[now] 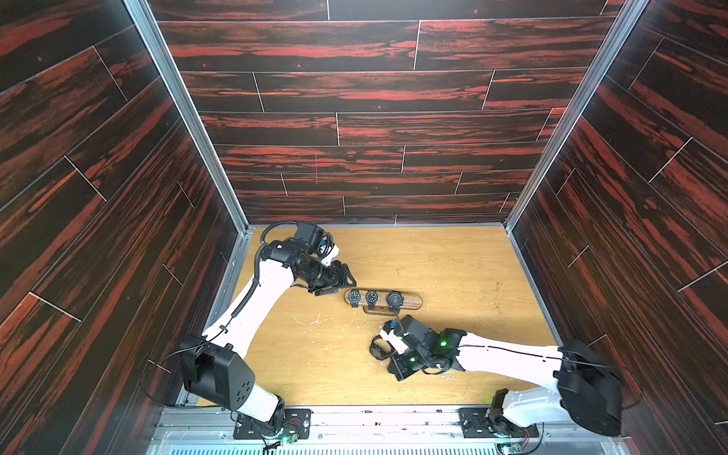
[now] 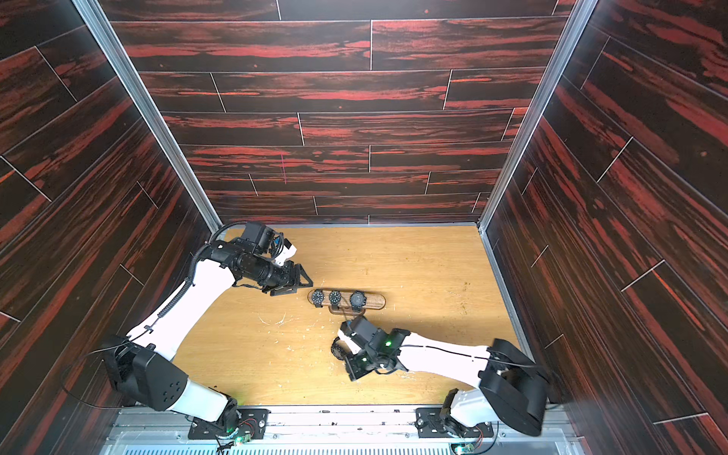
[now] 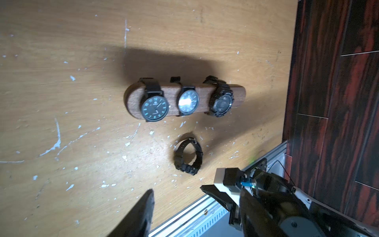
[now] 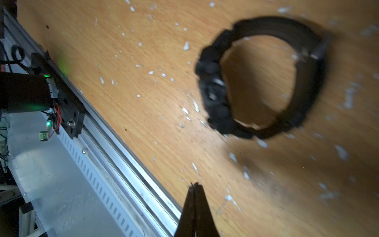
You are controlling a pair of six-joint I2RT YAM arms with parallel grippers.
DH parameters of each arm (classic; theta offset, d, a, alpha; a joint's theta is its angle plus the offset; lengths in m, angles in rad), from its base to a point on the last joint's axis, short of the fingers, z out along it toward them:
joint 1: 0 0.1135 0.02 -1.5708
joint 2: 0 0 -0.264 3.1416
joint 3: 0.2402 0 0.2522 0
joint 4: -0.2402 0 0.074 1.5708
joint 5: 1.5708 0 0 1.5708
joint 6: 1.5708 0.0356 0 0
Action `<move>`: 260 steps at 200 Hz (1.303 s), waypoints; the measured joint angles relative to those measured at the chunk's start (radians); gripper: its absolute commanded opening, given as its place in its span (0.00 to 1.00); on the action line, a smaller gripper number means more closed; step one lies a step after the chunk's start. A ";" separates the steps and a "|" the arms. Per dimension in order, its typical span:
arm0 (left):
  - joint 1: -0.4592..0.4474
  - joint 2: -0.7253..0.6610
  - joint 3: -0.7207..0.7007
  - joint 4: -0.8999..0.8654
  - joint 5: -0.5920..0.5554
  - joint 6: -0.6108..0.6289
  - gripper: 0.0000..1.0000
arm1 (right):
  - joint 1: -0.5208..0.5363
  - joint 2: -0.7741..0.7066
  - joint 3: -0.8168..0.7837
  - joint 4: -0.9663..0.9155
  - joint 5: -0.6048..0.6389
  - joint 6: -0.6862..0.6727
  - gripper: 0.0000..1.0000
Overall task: Place watch on stand
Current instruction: Place the watch at the center of the board.
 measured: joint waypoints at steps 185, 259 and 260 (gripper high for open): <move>-0.038 0.040 0.088 -0.094 -0.029 0.058 0.76 | -0.096 -0.063 -0.106 0.006 0.383 0.092 0.00; -0.394 0.151 0.123 -0.185 -0.216 0.192 0.70 | -0.232 -0.326 -0.251 -0.108 0.288 0.229 0.00; -0.396 0.152 0.122 -0.186 -0.217 0.193 0.69 | -0.237 -0.330 -0.252 -0.110 0.287 0.231 0.00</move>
